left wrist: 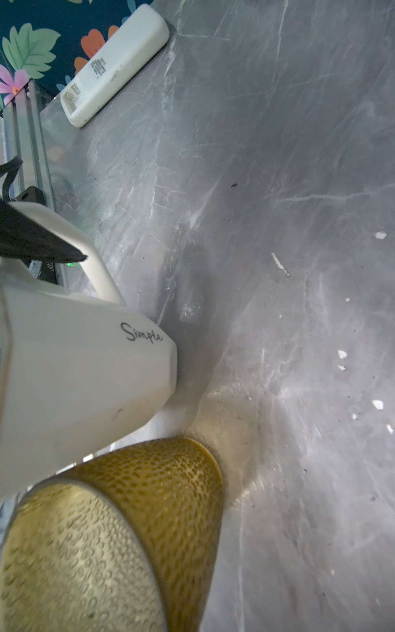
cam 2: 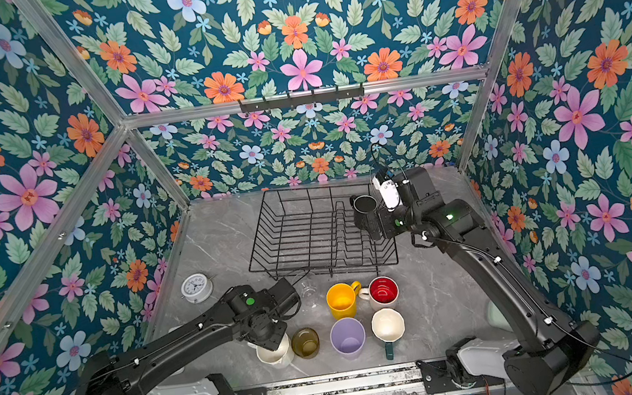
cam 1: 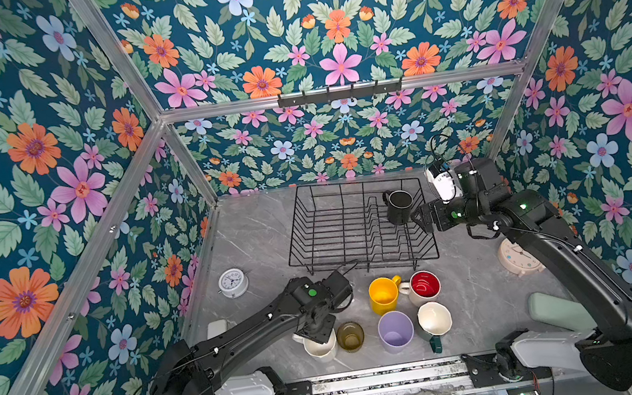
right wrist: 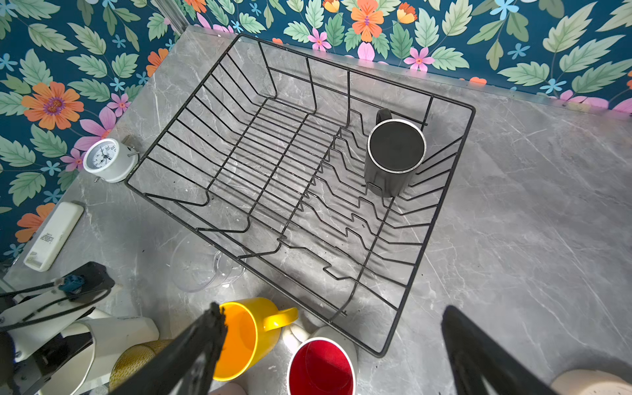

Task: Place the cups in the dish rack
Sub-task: 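Grasp the white mug with the left gripper and lift it toward the rack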

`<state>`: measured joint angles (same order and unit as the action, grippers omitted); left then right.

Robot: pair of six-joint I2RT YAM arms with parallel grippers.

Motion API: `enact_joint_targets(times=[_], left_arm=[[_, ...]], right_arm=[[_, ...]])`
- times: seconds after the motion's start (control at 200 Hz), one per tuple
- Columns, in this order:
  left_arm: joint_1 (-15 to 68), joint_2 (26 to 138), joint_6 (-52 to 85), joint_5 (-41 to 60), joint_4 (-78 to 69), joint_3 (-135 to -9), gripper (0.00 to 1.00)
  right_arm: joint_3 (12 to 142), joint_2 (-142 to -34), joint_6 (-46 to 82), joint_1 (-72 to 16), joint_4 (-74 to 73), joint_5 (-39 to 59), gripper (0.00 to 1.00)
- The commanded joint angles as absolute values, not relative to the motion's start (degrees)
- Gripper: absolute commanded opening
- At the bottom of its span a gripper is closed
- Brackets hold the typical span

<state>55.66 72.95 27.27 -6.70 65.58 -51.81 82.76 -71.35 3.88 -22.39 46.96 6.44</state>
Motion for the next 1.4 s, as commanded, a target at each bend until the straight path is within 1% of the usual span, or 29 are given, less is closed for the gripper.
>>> enact_joint_targets(times=[0.0,0.11,0.23,0.36,0.48,0.635,0.81,0.89,1.02,1.105,1.235,1.395], left_arm=[[55.6,73.6,28.2,-7.8,66.9,-52.2,0.34],[55.6,74.3,28.3,-7.8,67.1,-52.4,0.28],[55.6,74.4,28.3,-7.8,67.1,-52.5,0.18],[55.6,74.5,28.7,-8.1,68.1,-53.0,0.10],[55.6,74.1,28.8,-8.0,68.6,-53.2,0.00],[55.6,73.6,29.4,-7.7,69.7,-54.1,0.00],[55.6,71.0,30.6,-9.7,72.5,-57.8,0.00],[55.6,69.3,30.8,-10.6,74.1,-60.6,0.00],[55.6,66.7,31.5,-15.0,77.1,-67.0,0.00],[55.2,64.3,31.8,-17.9,76.7,-72.0,0.00],[54.2,60.5,30.5,-20.2,69.0,-77.5,0.00],[52.8,58.9,27.4,-18.6,54.7,-76.4,0.00]], right_arm=[[82.7,-71.1,4.1,-22.5,47.0,6.2,0.98],[82.7,-70.9,4.1,-22.5,46.9,6.1,0.98],[82.6,-70.9,4.0,-22.4,46.8,6.1,0.98],[82.5,-70.9,4.3,-22.5,46.5,6.5,0.98],[82.5,-70.8,4.6,-22.5,46.0,7.2,0.98],[82.4,-70.7,5.1,-22.5,45.4,8.1,0.98],[82.4,-70.3,6.0,-22.5,44.3,10.0,0.98],[82.4,-70.1,6.5,-22.5,43.5,11.8,0.99],[82.1,-69.6,8.1,-22.2,41.7,15.5,0.99],[81.0,-69.1,9.8,-21.2,39.4,19.8,0.99],[77.8,-67.9,14.1,-18.1,33.2,29.2,0.99],[73.9,-66.3,17.8,-16.4,24.8,37.9,0.99]])
